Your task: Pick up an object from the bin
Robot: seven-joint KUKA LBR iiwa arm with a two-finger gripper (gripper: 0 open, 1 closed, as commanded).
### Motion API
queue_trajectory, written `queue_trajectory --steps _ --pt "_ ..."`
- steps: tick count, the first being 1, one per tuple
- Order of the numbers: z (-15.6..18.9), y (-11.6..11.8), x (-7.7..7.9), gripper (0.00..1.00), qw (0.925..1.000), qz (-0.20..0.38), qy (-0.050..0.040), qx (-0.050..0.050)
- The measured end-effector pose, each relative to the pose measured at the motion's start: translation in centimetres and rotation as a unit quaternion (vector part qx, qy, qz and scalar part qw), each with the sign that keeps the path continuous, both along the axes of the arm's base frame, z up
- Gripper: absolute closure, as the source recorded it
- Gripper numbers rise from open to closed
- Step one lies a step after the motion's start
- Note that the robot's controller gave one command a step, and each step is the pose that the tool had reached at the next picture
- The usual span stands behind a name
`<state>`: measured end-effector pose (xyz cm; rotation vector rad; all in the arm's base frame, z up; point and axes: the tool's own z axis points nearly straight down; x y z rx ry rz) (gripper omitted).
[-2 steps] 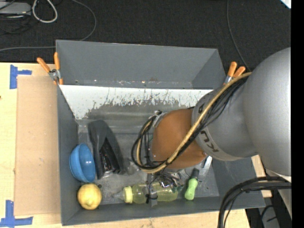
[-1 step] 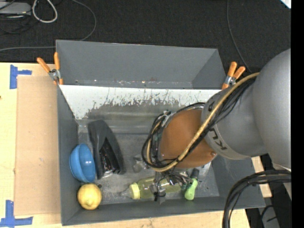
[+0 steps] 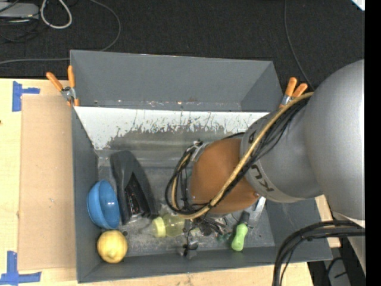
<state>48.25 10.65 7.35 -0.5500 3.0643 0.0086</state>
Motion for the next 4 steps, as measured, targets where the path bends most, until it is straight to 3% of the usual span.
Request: queue_trajectory --steps 1,3,4 --pt "-0.5 -3.0 2.8 1.00 0.9999 -0.011 -0.0063 -0.001" --pt "-0.4 -2.6 2.5 1.00 0.9999 -0.010 -0.0049 -0.002" --pt "-0.5 -0.9 4.6 1.00 0.9980 -0.064 -0.0028 0.000"
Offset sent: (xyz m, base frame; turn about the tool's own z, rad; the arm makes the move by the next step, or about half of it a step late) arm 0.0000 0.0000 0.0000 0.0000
